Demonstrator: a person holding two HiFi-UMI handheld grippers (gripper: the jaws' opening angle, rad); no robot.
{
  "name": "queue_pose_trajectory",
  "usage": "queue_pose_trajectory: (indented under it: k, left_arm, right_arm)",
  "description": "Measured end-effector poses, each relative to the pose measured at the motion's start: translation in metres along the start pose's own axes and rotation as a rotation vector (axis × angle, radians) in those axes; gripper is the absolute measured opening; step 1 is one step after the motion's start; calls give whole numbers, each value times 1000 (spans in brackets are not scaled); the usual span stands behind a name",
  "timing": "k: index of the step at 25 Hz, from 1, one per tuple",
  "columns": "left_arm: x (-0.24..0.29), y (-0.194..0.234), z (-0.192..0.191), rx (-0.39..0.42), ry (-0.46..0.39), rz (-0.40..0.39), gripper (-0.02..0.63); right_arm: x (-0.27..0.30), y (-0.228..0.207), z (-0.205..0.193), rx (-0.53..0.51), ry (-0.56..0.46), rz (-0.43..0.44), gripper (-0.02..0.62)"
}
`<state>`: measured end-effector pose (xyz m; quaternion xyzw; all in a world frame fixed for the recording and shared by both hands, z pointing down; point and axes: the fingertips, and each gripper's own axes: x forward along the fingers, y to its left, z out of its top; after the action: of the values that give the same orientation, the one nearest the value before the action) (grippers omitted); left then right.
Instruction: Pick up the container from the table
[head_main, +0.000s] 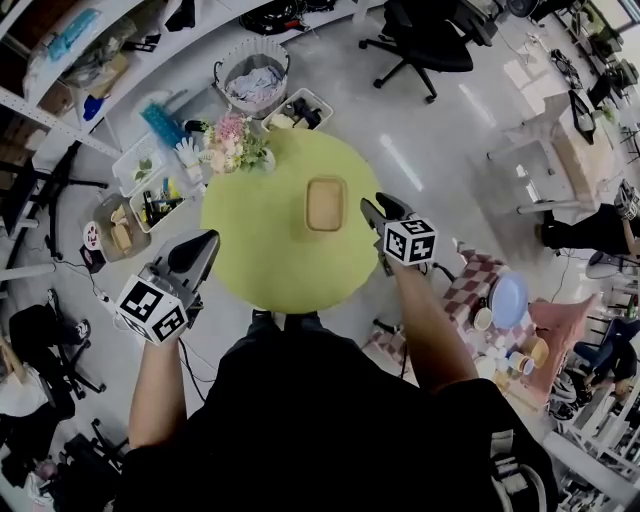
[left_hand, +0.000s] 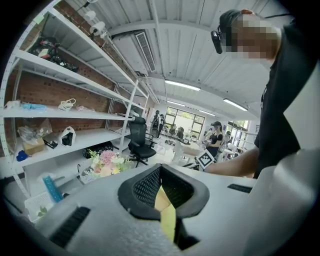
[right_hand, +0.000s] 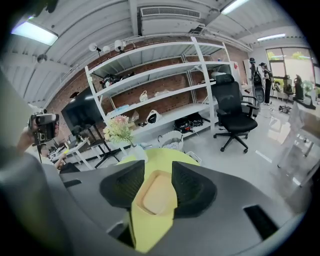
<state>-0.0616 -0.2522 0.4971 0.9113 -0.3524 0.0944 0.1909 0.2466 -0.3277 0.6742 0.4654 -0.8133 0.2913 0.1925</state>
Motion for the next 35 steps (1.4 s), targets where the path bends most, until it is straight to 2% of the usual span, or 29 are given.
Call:
queue_pose_trajectory:
  k: [6, 13, 26, 35]
  left_arm:
    - [-13, 12, -6, -20, 6, 42, 17]
    - [-9, 16, -16, -31, 22, 54, 17]
    - [7, 25, -26, -24, 42, 37, 17]
    - [12, 31, -30, -46, 49, 28, 17]
  right_arm:
    - [18, -7, -17, 5, 45, -8, 179]
    - [45, -10, -54, 47, 139, 15, 215]
    - [89, -14, -131, 75, 330, 16, 265]
    - [104, -22, -157, 113, 386, -8, 273]
